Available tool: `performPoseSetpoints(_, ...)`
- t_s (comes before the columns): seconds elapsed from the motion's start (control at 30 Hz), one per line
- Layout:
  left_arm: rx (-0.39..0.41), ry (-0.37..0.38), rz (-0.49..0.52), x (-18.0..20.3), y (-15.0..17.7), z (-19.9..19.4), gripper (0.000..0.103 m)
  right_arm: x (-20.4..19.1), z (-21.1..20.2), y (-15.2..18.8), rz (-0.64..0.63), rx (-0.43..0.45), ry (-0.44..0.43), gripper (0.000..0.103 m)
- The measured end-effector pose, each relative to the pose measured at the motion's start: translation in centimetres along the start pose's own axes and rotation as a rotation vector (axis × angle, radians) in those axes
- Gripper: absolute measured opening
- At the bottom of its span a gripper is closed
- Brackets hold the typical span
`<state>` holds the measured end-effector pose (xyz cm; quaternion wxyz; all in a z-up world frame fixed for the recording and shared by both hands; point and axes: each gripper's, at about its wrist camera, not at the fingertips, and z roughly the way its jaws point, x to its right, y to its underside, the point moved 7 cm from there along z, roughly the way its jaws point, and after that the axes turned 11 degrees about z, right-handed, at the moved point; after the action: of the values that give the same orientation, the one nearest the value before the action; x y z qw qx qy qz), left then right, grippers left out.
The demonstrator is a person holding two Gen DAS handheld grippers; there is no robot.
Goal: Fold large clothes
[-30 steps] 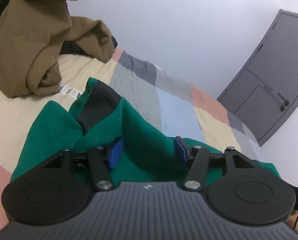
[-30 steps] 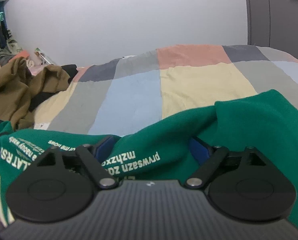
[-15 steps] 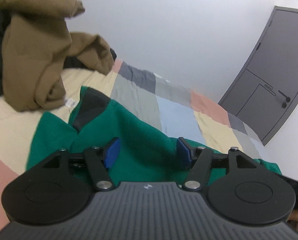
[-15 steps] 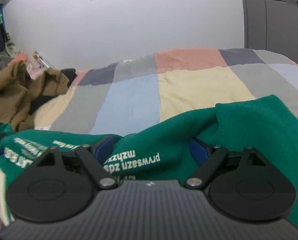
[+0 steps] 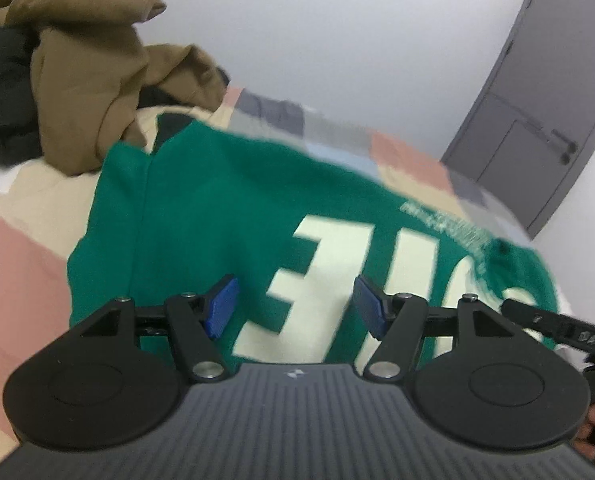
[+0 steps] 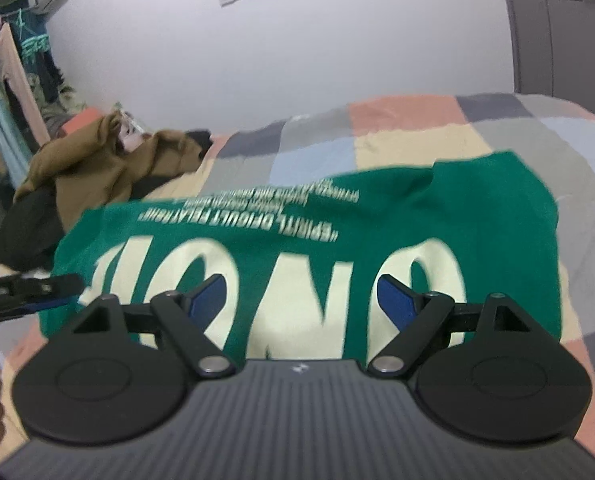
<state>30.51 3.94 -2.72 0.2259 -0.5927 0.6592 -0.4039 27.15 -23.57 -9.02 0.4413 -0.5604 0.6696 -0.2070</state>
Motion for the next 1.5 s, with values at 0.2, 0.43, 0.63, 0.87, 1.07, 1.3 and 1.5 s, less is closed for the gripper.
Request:
performPoseSetpoints(0.2,-0.026,-0.018,-0.016,-0.9,1.0,2.1,0.069,0.5,1.7,1.7,-0.020,-0.028,0.039,0.080)
performPoseSetpoints(0.43,-0.025,0.016,-0.098,-2.1,0.5,4.3,0.069,1.6,4.3,1.3,0.021,-0.062,0.004,0.080)
performPoseSetpoints(0.63,0.001,0.039,-0.138,-2.6,-0.6,3.7,0.069,1.8,5.7,0.4,0.027,-0.033,-0.025,0.080)
performPoseSetpoints(0.87,-0.031,0.117,-0.355,-4.0,1.6,-1.1,0.075,4.4,0.9,-0.2,0.271,-0.029,-0.123,0.079)
performPoseSetpoints(1.07,-0.078,0.138,-0.555,-5.7,4.3,-3.0,0.079,7.3,-3.4,0.8,0.481,-0.039,-0.160,0.083)
performPoseSetpoints(1.3,-0.078,0.152,-0.684,-7.3,5.6,-1.2,0.079,10.2,-1.4,4.3,0.705,-0.179,-0.168,0.087)
performPoseSetpoints(1.5,-0.067,0.156,-0.716,-8.5,5.2,0.6,0.052,10.6,1.0,3.7,0.716,-0.154,-0.159,0.077)
